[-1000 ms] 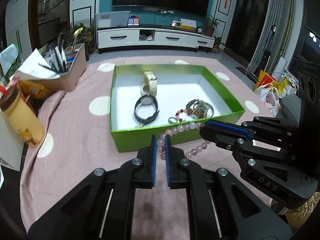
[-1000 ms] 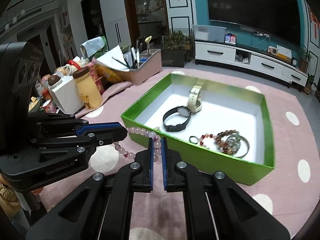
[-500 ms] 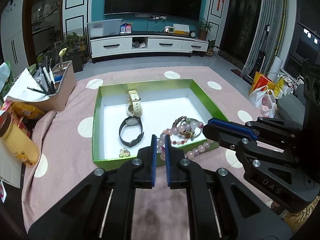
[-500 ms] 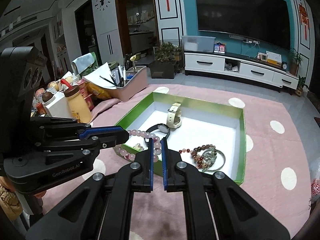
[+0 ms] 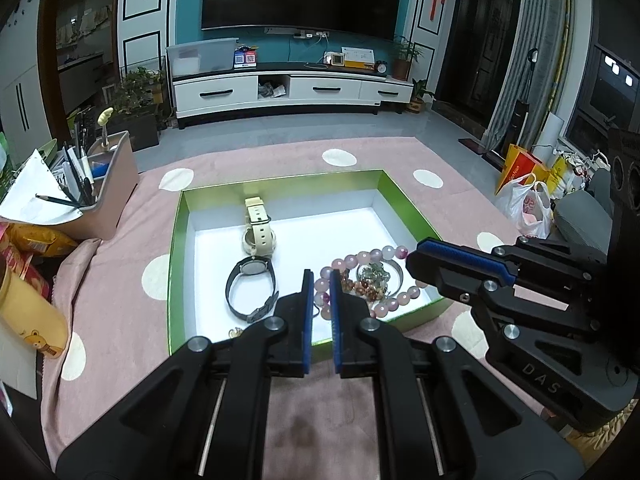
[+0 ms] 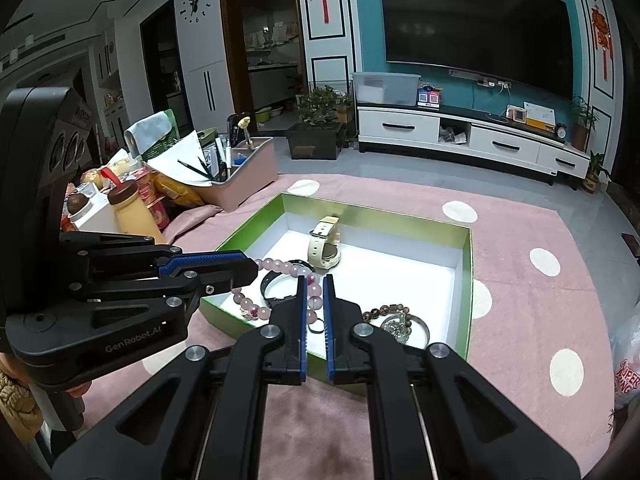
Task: Organize jewelry
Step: 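Carry the pink bead bracelet with both tools into the green box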
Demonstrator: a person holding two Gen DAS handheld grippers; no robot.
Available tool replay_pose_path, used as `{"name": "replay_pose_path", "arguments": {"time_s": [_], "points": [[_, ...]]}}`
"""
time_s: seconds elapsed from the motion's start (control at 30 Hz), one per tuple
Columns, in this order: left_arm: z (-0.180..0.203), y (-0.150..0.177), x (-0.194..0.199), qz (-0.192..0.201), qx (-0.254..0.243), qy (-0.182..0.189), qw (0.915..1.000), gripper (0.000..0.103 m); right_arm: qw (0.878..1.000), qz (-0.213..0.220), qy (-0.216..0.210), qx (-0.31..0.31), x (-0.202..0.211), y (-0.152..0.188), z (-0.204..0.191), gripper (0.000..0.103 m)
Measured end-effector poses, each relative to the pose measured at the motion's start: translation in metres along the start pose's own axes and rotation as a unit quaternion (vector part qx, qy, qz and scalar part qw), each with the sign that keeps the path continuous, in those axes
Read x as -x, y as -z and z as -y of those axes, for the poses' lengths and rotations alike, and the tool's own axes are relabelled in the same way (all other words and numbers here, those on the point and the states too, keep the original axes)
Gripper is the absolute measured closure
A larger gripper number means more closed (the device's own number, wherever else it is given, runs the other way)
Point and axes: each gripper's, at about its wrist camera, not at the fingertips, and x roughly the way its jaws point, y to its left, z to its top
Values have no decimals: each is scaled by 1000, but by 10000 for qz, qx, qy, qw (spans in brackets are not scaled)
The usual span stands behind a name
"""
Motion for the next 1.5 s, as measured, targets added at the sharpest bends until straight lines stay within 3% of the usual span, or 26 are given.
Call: {"name": "replay_pose_path", "arguments": {"time_s": [0.77,1.5], "points": [[-10,-12,-59,-396,152,35,9991,96,9985,-414,-70,-344,-46,-4,30,96],[-23,-9,-82,-710,317,42,9970,95,9953,-825,-175,-483,-72,-2,38,95]]}}
